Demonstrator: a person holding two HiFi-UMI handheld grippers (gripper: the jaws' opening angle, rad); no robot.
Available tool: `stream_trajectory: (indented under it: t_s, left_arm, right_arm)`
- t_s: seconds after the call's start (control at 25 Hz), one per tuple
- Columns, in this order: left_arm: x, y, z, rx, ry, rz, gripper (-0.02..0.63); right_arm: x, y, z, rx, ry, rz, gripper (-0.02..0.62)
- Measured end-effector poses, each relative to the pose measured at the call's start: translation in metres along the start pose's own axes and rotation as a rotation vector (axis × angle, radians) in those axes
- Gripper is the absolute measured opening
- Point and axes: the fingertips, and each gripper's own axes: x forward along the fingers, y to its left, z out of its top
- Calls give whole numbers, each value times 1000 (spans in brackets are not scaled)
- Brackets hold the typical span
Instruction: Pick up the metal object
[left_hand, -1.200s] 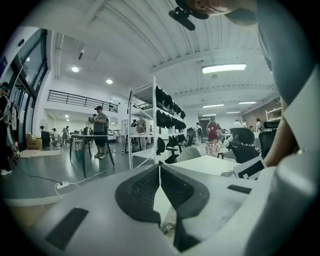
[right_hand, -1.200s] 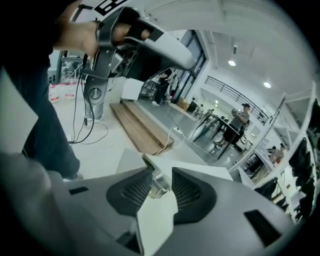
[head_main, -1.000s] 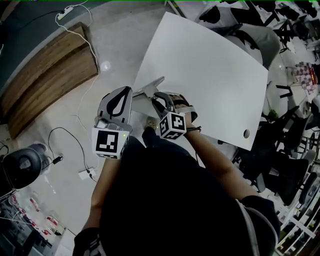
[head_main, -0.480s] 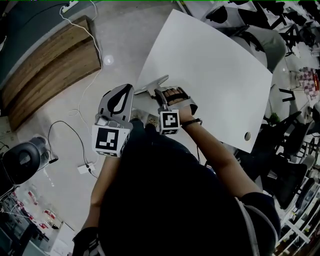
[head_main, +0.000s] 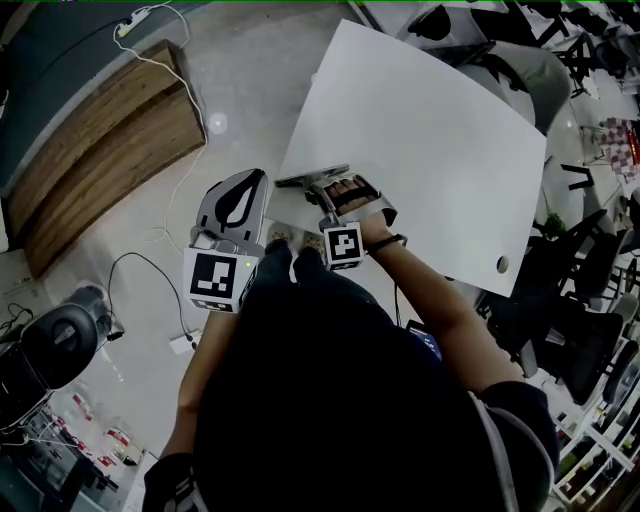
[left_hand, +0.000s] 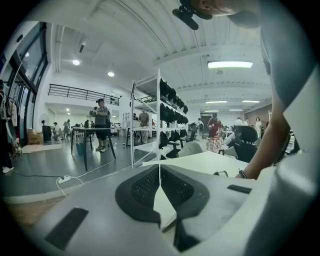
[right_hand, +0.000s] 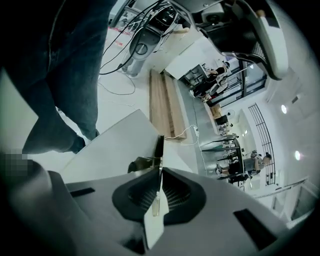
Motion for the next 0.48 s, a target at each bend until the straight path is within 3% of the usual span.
stream_trajectory:
  t_s: [0.24, 0.48]
  left_arm:
    - [7, 4, 4, 18, -9, -50, 29]
    - [17, 3, 18, 28, -41, -90, 29]
  right_arm:
    - [-12, -24, 0, 74, 1, -48, 29]
    - [-47, -73, -8, 209, 8, -217, 28]
